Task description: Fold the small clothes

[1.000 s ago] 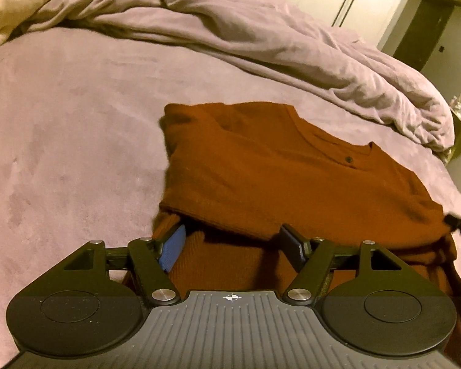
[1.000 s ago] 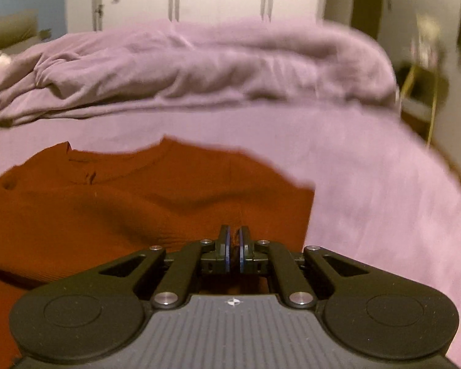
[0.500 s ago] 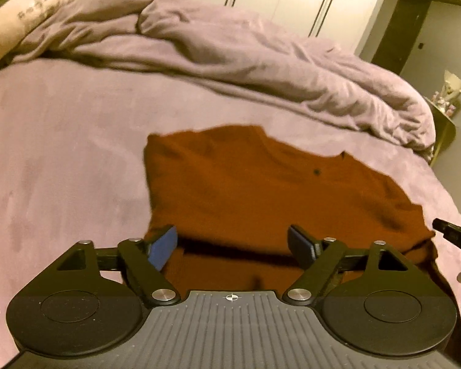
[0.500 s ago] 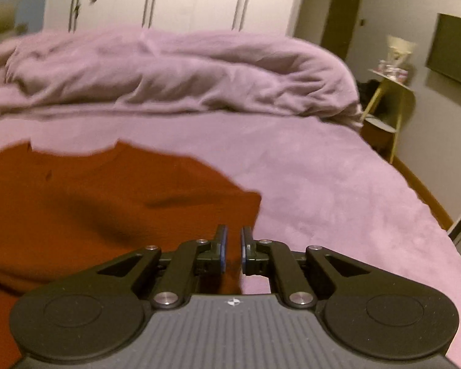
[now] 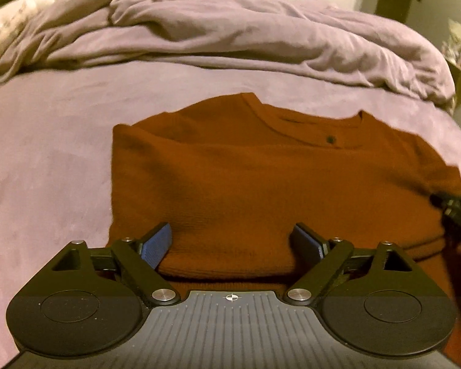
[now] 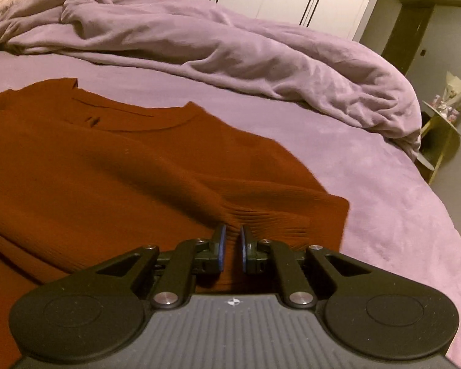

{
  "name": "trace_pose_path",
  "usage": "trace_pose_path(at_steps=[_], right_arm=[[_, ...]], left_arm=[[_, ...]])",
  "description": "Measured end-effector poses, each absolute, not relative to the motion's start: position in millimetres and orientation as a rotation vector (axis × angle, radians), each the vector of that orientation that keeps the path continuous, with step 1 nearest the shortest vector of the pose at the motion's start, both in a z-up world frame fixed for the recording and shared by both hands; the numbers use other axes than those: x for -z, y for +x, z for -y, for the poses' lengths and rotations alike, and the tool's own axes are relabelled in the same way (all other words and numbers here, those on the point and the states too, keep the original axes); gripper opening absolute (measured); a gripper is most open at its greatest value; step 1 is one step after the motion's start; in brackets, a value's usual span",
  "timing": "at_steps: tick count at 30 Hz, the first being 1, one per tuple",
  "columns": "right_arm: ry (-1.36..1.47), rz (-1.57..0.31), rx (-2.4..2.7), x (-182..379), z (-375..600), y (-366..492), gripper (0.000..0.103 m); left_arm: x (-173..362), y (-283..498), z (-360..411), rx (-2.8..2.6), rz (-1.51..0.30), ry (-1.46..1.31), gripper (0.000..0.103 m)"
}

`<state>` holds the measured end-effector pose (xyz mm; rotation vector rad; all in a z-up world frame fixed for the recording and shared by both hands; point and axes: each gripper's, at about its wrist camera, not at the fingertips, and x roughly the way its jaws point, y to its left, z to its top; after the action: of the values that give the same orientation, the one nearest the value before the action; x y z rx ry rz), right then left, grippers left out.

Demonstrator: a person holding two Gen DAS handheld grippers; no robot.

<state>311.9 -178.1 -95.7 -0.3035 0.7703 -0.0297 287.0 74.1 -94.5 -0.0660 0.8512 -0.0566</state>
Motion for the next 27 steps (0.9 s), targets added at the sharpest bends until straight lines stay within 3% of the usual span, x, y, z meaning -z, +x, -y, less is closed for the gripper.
trace_pose_path(at_steps=[8, 16, 27], right_arm=[[-0.37, -0.799, 0.07, 92, 170, 317, 0.007], [-0.105, -0.798, 0.031, 69, 200, 295, 0.012], [-0.09, -0.811, -0.043, 79, 172, 333, 0.015]], left_arm=[[91, 282, -74, 0.06, -0.86, -0.036, 0.092], [78, 269, -80, 0.071, -0.847, -0.086, 0.092], [91, 300, -82, -0.006, -0.891, -0.119, 0.094]])
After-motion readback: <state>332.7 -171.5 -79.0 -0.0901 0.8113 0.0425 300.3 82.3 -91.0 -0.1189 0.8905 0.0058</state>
